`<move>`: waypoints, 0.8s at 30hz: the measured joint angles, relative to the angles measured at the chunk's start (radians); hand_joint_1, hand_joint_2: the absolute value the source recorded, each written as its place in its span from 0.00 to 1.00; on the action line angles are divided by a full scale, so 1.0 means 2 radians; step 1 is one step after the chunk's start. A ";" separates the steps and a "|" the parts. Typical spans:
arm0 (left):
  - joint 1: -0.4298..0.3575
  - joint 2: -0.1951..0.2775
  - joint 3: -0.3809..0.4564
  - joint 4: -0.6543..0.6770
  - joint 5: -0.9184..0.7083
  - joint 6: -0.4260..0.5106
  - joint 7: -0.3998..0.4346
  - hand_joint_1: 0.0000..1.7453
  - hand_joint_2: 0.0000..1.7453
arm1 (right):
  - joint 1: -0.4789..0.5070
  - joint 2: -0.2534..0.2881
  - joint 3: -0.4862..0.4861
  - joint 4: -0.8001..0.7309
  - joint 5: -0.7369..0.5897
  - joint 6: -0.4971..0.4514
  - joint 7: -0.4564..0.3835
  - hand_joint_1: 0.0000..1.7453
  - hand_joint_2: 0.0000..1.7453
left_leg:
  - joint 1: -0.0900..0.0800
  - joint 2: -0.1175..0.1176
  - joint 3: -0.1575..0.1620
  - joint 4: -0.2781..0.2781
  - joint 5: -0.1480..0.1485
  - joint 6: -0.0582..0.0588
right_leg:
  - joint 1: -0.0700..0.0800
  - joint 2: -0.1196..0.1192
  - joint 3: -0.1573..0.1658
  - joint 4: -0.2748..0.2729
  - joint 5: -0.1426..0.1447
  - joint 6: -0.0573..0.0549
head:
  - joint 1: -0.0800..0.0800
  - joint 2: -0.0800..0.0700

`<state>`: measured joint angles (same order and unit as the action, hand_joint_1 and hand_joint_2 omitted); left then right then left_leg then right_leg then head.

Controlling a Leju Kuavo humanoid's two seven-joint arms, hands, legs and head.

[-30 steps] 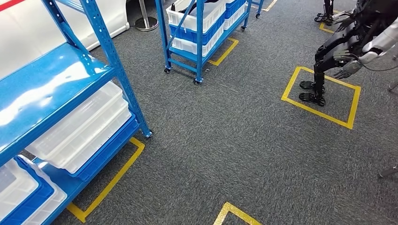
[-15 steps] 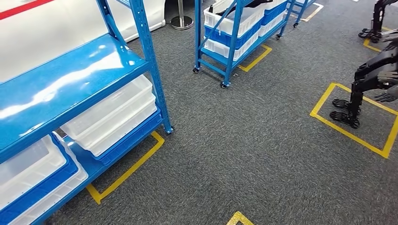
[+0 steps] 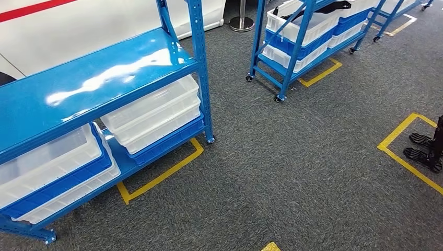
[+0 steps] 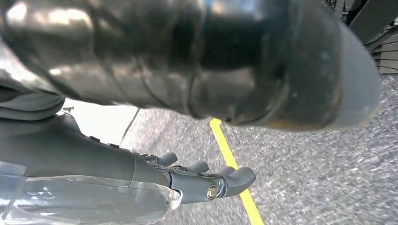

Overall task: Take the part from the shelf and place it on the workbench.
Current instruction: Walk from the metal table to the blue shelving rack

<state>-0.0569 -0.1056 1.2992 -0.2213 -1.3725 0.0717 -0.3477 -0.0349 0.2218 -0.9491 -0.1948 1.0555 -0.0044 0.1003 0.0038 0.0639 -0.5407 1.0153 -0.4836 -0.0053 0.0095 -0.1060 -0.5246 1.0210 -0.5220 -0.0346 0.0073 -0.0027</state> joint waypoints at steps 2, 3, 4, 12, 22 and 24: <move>0.001 0.001 0.000 0.000 -0.001 0.000 0.002 0.00 0.00 | -0.001 0.000 0.000 0.000 0.000 0.001 0.000 0.00 0.00 | -0.002 -0.004 0.000 -0.007 0.001 0.005 | 0.000 -0.009 0.001 0.000 0.000 0.004 | 0.000 0.000; 0.002 0.001 0.000 0.000 -0.003 0.000 0.003 0.00 0.00 | -0.002 0.000 0.000 0.000 0.000 0.001 0.000 0.00 0.00 | -0.001 -0.009 0.001 -0.009 0.003 0.007 | 0.000 -0.008 0.002 0.000 -0.001 0.007 | 0.000 0.000; 0.002 0.002 0.000 0.000 -0.004 0.000 0.005 0.00 0.00 | -0.002 0.000 0.000 0.000 0.000 0.002 0.000 0.00 0.00 | 0.001 -0.014 0.002 -0.012 0.006 0.010 | -0.001 0.002 0.002 0.004 -0.005 0.010 | 0.000 0.000; 0.000 0.002 0.000 0.000 -0.006 0.000 0.005 0.00 0.00 | 0.003 -0.005 -0.001 0.000 0.000 0.007 -0.003 0.00 0.00 | 0.007 -0.060 -0.006 -0.012 0.016 0.014 | -0.014 0.056 -0.039 0.095 -0.037 0.023 | 0.000 0.000; -0.001 0.002 0.000 0.000 -0.005 0.001 0.005 0.00 0.00 | 0.005 -0.009 -0.002 0.000 0.002 0.011 -0.006 0.00 0.00 | 0.009 -0.050 -0.049 0.062 -0.022 -0.011 | -0.014 0.055 -0.002 0.001 0.002 0.000 | -0.002 0.000; -0.002 0.002 0.000 0.000 -0.005 0.001 0.005 0.00 0.00 | 0.006 -0.009 -0.002 0.000 0.002 0.011 -0.006 0.00 0.00 | 0.009 -0.038 -0.076 0.124 -0.050 -0.013 | -0.011 0.040 -0.004 0.001 0.002 -0.001 | -0.002 0.000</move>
<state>-0.0614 -0.1009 1.2992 -0.2213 -1.3831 0.0736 -0.3375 -0.0221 0.2044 -0.9541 -0.1949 1.0605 0.0180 0.0881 0.0213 -0.0125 -0.6920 1.2626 -0.5833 -0.0305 -0.0120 -0.0258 -0.5323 1.0238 -0.5173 -0.0368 0.0025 -0.0027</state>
